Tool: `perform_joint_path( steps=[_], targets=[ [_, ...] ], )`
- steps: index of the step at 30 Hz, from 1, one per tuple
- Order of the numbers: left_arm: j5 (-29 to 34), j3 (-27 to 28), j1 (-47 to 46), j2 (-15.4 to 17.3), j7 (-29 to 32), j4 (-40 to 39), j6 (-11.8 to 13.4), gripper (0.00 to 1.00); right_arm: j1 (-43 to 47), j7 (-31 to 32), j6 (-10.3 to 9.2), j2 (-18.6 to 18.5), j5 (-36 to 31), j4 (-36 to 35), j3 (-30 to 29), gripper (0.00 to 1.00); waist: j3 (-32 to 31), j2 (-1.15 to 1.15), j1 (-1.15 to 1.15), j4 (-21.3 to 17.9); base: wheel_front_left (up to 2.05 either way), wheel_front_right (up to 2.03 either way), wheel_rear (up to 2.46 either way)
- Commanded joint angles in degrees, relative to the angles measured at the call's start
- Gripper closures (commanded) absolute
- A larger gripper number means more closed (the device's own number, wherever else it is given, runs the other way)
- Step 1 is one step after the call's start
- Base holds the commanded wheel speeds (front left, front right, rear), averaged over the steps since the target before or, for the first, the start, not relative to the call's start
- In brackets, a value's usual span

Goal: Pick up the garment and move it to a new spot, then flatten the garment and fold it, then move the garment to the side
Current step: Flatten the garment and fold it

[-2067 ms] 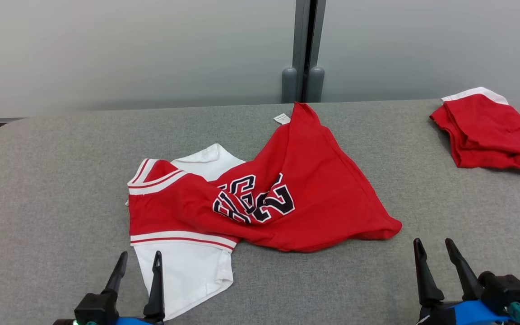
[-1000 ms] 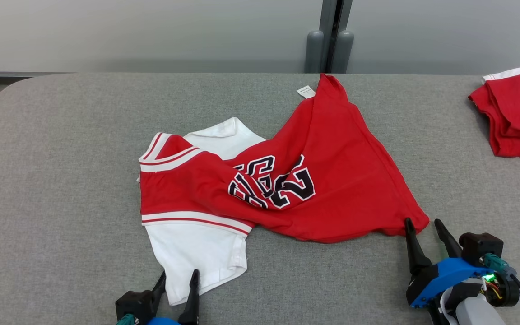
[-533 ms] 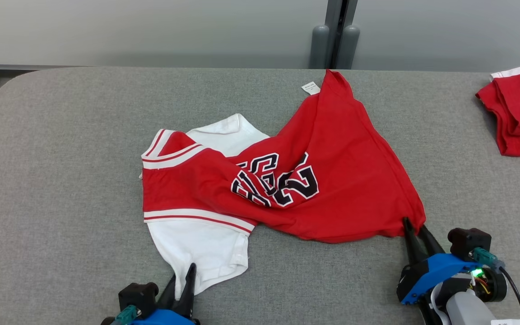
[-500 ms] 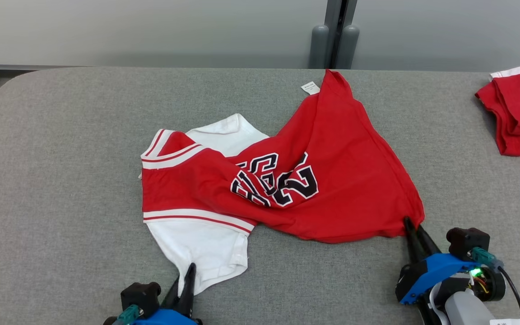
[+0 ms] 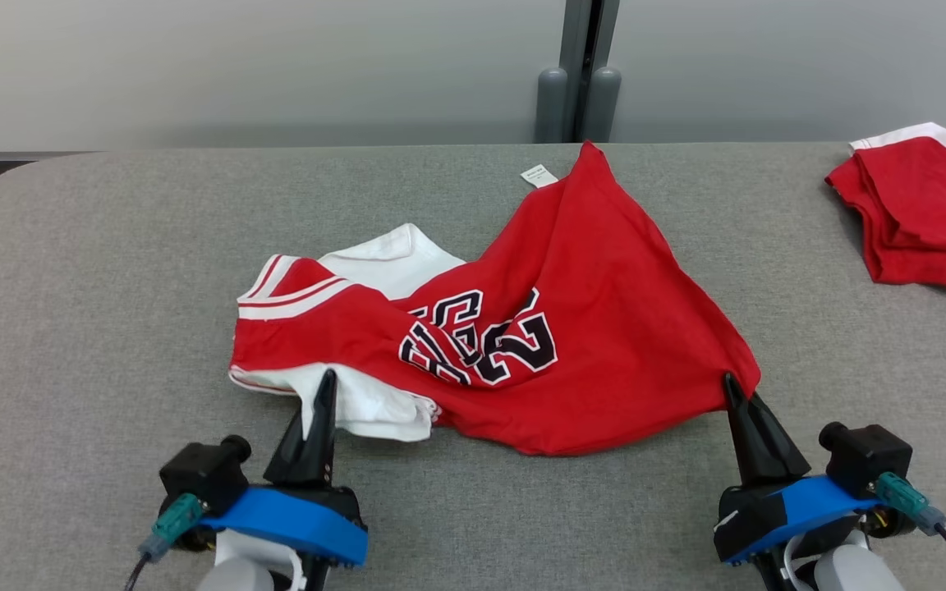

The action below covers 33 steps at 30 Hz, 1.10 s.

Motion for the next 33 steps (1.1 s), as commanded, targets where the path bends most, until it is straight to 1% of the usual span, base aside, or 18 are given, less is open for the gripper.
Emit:
perform_joint_path(
  steps=[1, 5, 8, 11, 14, 16, 19, 24, 26, 28, 33],
  targets=[
    [0.0, 0.2, -1.4, 0.6, 0.0, -1.0, -0.1, 1.00, 0.6, 0.0, 0.03, -0.7, 0.3, -1.2, 0.2, 1.00, 0.0, 0.00, 0.00, -0.3, 0.00, 0.00, 0.00],
    [-1.5, 0.0, -5.7, 2.5, 0.0, -4.7, -0.1, 1.00, -0.8, 0.0, 0.03, -1.4, 1.2, -7.2, 2.0, 1.00, 0.6, 0.00, 0.00, -1.4, 0.00, 0.00, 0.00],
    [-2.7, -1.1, -11.7, 5.0, 0.0, -5.2, -0.1, 1.00, -4.7, 0.0, 0.03, -2.3, 1.4, -10.2, 3.2, 1.00, 2.0, 0.00, 0.00, -2.2, 0.00, 0.00, 0.00],
    [-4.9, -2.1, -19.8, 7.3, 0.4, -3.9, -0.1, 1.00, -11.2, 0.0, 0.03, -3.5, 1.8, -10.7, 3.7, 1.00, 4.4, 0.00, 0.00, -2.9, 0.00, 0.00, 0.00],
    [-7.4, -1.8, -30.1, 9.2, 1.7, -1.0, -0.1, 1.00, -20.2, 0.0, 0.03, -4.8, 1.7, -9.5, 3.6, 1.00, 7.9, 0.00, 0.00, -3.5, 0.00, 0.00, 0.00],
    [-8.2, -1.8, -37.7, 9.9, 2.3, 1.2, -0.1, 1.00, -27.1, 0.0, 0.02, -5.7, 1.7, -7.5, 3.6, 1.00, 10.5, 0.00, 0.00, -3.9, 0.00, 0.00, 0.00],
    [-8.3, -3.4, -49.1, 11.0, 3.7, 4.1, -0.1, 1.00, -38.0, 0.7, 0.02, -6.9, 3.3, -4.0, 3.6, 1.00, 14.9, 0.00, 0.00, -4.2, 0.00, 0.00, 0.00],
    [-9.9, -5.0, -67.2, 11.0, 5.1, 10.0, -0.1, 1.00, -56.2, 2.9, 0.03, -7.9, 5.2, 3.8, 4.5, 1.00, 21.3, 0.00, 0.00, -4.7, 0.00, 0.00, 0.00],
    [-10.0, -6.6, -73.6, 10.7, 5.2, 12.4, -0.1, 1.00, -62.9, 3.3, 0.02, -8.3, 5.8, 7.8, 4.5, 1.00, 22.9, 0.00, 0.00, -5.0, 0.00, 0.00, 0.00],
    [-11.8, -6.8, -79.7, 9.9, 4.9, 14.5, -0.1, 1.00, -69.5, 3.1, 0.02, -8.6, 6.2, 11.4, 4.0, 1.00, 24.1, 0.00, 0.00, -5.1, 0.00, 0.00, 0.00],
    [-12.9, -9.9, -91.6, 9.5, 3.2, 18.9, -0.1, 1.00, -81.9, 2.0, 0.03, -9.3, 6.6, 19.3, 3.3, 1.00, 25.6, 0.00, 0.00, -4.6, 0.00, 0.00, 0.00]
  ],
)
